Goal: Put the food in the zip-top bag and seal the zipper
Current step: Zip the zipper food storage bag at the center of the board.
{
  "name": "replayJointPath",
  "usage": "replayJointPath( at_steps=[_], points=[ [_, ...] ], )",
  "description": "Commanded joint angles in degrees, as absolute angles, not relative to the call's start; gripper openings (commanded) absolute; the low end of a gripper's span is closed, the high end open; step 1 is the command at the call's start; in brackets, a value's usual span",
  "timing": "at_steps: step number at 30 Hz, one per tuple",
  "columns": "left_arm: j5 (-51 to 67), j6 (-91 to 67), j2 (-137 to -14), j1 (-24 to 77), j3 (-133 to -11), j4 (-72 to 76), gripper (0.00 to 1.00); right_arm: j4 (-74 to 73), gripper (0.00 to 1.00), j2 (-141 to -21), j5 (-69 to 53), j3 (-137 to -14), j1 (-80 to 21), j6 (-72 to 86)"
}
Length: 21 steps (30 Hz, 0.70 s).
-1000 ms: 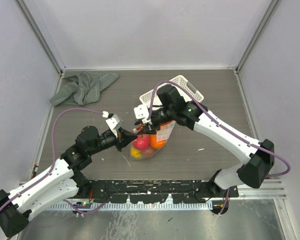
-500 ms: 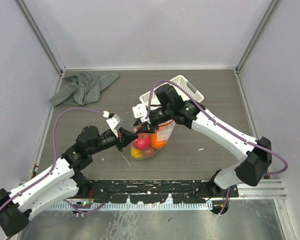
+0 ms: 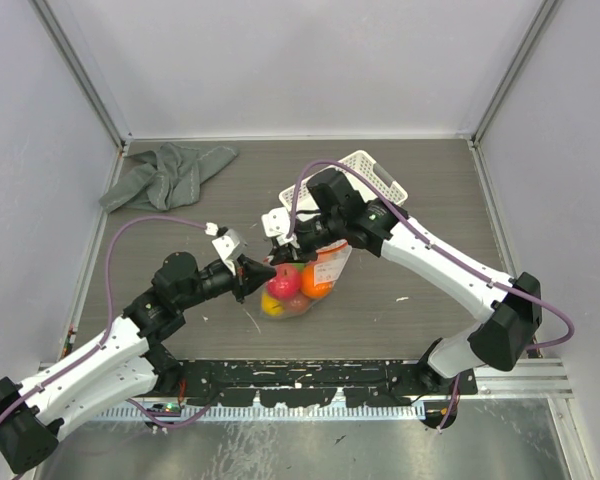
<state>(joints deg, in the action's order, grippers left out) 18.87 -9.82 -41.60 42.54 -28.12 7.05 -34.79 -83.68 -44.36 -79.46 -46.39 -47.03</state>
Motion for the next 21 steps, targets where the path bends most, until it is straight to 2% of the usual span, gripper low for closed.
replayJointPath(
  at_steps=[1,2,6,11,15,21],
  points=[
    [19.35,-9.88,-40.94,42.25,-28.32,11.35,0.0,-35.27,0.07,-82.53,-44.05,-83.07,-46.6,-46.4],
    [19.24,-9.9,-41.03,42.27,-28.45,11.34,0.01,-35.51,0.06,-82.41,-44.44,-83.2,-46.58,-46.41],
    [18.81,-9.76,-41.17,42.22,-29.11,12.11,0.15,-35.04,0.05,-81.79,-44.65,-82.79,-46.67,-46.17],
    [18.83,-8.58,-42.53,42.22,-30.35,12.47,0.2,-34.98,0.04,-81.62,-45.65,-82.58,-46.67,-45.98],
    [19.52,-7.92,-43.99,42.24,-31.01,13.36,0.18,-35.43,0.04,-81.61,-45.78,-82.34,-46.69,-46.18],
    [19.91,-7.45,-43.99,42.2,-30.76,14.89,0.03,-36.28,0.04,-81.52,-45.52,-82.29,-46.67,-46.24]
  ],
)
